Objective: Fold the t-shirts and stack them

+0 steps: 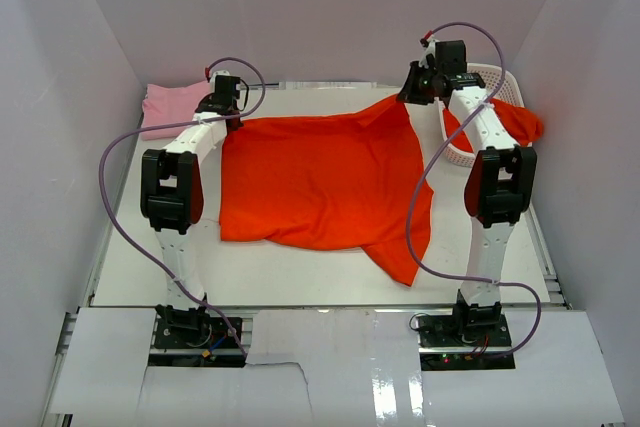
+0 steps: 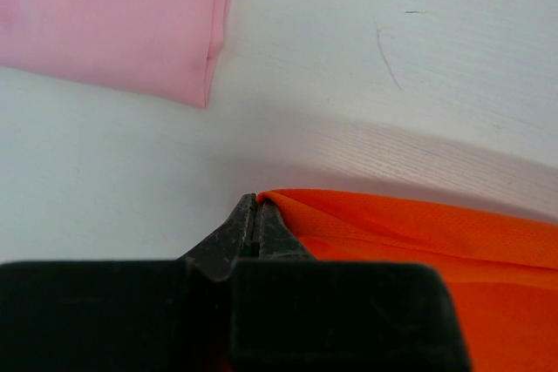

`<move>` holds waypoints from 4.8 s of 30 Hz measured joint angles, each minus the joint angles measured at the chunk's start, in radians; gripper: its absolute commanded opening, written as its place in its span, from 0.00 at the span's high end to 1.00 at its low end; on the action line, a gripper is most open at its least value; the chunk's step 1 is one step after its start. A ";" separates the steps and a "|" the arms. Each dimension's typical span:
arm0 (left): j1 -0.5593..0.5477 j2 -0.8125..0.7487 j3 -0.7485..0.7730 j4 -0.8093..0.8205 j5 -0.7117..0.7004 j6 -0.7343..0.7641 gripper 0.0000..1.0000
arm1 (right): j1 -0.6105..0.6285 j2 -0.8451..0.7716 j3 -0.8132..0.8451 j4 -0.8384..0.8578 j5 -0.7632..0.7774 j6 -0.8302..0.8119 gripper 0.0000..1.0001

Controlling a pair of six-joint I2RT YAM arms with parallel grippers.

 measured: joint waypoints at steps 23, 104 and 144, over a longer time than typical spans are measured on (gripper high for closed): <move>0.020 0.000 -0.003 0.001 0.002 0.000 1.00 | -0.040 -0.040 -0.075 0.002 0.000 -0.010 0.92; 0.006 -0.175 -0.387 0.017 0.061 -0.063 0.63 | -0.041 -0.347 -0.785 0.190 0.087 -0.017 0.92; 0.045 -0.139 -0.297 0.045 0.153 -0.090 0.35 | -0.050 -0.004 -0.355 0.068 0.044 -0.016 0.24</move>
